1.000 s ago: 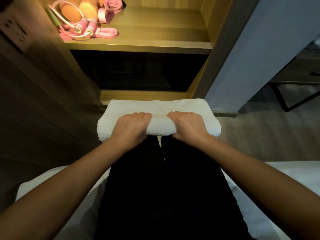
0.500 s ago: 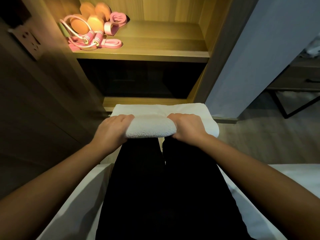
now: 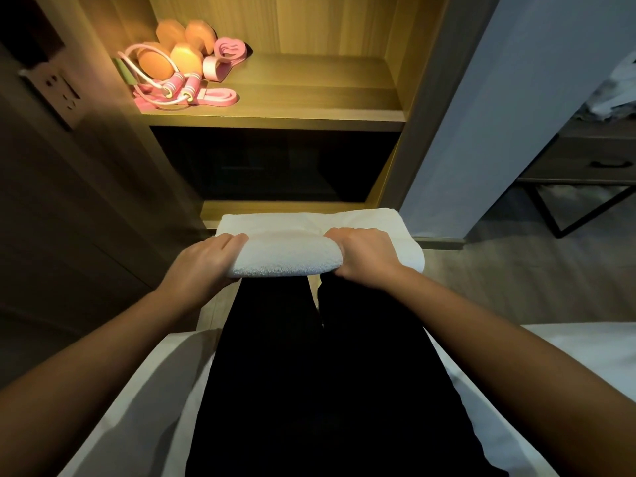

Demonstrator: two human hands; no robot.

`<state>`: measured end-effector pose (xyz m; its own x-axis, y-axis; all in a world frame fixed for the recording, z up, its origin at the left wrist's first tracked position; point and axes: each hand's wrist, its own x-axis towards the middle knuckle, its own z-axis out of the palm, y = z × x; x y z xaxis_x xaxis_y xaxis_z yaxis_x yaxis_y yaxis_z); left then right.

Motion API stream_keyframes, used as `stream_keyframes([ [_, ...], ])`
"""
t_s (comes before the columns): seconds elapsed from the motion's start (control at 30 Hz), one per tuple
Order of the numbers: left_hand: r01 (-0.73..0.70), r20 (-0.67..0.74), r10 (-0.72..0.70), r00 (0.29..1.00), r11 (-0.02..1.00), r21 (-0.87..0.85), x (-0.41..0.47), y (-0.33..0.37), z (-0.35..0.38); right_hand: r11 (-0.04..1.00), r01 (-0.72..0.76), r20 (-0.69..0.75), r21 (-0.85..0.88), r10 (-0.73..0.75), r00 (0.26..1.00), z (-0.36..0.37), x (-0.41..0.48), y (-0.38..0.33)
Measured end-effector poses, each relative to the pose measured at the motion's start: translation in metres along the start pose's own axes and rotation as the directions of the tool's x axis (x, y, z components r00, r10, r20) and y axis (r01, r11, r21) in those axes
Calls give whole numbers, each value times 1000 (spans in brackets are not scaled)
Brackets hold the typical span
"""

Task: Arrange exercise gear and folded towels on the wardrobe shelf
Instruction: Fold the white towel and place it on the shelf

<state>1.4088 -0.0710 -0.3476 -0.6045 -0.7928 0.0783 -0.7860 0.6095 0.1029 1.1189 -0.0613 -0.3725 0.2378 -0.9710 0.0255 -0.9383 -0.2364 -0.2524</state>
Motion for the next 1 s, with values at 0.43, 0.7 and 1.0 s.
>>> stream_keyframes([
  [0.43, 9, 27, -8, 1000, 1000, -30, 27, 28, 12, 1000, 3, 24, -13, -3, 1000, -8, -6, -7],
  [0.7, 41, 55, -47, 997, 994, 100, 64, 63, 20, 999, -26, 47, -26, 27, 999, -11, -6, -7],
  [1.0, 6, 102, -9, 995, 1000, 27, 73, 48, 10, 985, -88, -21, -150, 86, 996, -15, -32, 24],
])
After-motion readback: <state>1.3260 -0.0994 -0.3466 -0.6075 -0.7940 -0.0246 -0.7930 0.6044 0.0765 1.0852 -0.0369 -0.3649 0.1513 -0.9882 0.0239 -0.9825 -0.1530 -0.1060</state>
